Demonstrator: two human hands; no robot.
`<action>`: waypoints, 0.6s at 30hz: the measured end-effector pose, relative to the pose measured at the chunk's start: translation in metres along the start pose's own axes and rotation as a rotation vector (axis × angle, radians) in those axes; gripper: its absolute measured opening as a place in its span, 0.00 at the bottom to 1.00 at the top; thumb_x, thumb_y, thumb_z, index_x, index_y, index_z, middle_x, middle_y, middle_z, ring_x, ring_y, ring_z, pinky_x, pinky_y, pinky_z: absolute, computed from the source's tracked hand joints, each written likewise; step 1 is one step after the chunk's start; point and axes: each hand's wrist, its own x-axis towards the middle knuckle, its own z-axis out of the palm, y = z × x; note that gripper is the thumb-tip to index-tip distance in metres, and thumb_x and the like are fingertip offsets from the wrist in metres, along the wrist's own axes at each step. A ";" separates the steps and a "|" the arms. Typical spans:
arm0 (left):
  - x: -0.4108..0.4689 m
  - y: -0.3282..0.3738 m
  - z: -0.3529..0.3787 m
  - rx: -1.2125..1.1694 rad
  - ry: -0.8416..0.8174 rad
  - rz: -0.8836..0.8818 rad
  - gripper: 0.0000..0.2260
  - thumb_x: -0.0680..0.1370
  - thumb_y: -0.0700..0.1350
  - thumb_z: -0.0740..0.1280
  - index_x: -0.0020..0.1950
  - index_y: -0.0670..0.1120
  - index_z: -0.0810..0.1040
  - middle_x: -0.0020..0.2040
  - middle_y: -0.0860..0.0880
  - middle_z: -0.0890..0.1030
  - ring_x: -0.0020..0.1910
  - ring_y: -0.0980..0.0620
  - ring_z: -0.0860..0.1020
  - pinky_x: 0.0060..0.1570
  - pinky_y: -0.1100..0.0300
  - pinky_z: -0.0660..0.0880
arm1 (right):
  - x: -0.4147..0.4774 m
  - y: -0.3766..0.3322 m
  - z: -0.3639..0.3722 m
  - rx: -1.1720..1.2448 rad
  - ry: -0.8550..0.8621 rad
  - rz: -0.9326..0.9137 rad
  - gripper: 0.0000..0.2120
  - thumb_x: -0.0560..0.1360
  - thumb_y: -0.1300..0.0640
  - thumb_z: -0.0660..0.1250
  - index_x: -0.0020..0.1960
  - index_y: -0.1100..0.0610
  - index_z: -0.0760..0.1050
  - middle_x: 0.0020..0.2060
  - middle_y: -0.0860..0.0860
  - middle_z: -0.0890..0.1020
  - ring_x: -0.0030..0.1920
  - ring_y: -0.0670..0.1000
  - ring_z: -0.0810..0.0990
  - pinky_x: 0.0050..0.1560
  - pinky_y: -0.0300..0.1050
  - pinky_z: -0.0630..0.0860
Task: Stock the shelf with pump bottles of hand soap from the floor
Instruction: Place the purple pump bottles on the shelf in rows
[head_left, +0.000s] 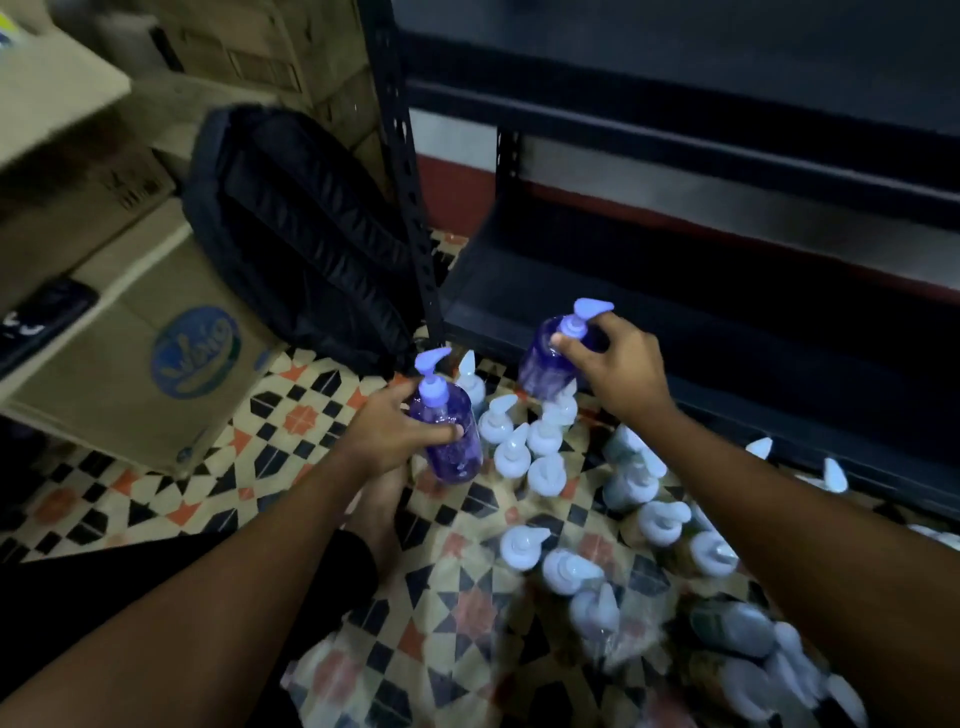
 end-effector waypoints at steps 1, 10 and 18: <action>-0.007 0.015 -0.004 -0.004 0.004 0.042 0.17 0.68 0.39 0.81 0.54 0.49 0.84 0.48 0.51 0.87 0.47 0.55 0.85 0.47 0.66 0.80 | -0.006 -0.005 -0.014 0.030 -0.006 -0.006 0.14 0.76 0.44 0.71 0.55 0.53 0.80 0.45 0.48 0.84 0.47 0.49 0.82 0.48 0.43 0.75; -0.083 0.131 -0.004 -0.155 -0.027 0.372 0.10 0.73 0.35 0.76 0.52 0.43 0.83 0.42 0.52 0.86 0.39 0.58 0.83 0.40 0.69 0.76 | -0.074 -0.042 -0.109 0.380 0.090 0.035 0.16 0.80 0.38 0.60 0.56 0.50 0.71 0.39 0.49 0.75 0.38 0.44 0.75 0.46 0.44 0.73; -0.108 0.197 0.054 -0.319 -0.097 0.390 0.21 0.68 0.48 0.79 0.59 0.46 0.79 0.48 0.49 0.85 0.43 0.51 0.84 0.42 0.55 0.79 | -0.131 -0.046 -0.175 0.860 0.201 0.297 0.24 0.70 0.30 0.70 0.46 0.51 0.74 0.36 0.50 0.78 0.36 0.50 0.78 0.44 0.49 0.76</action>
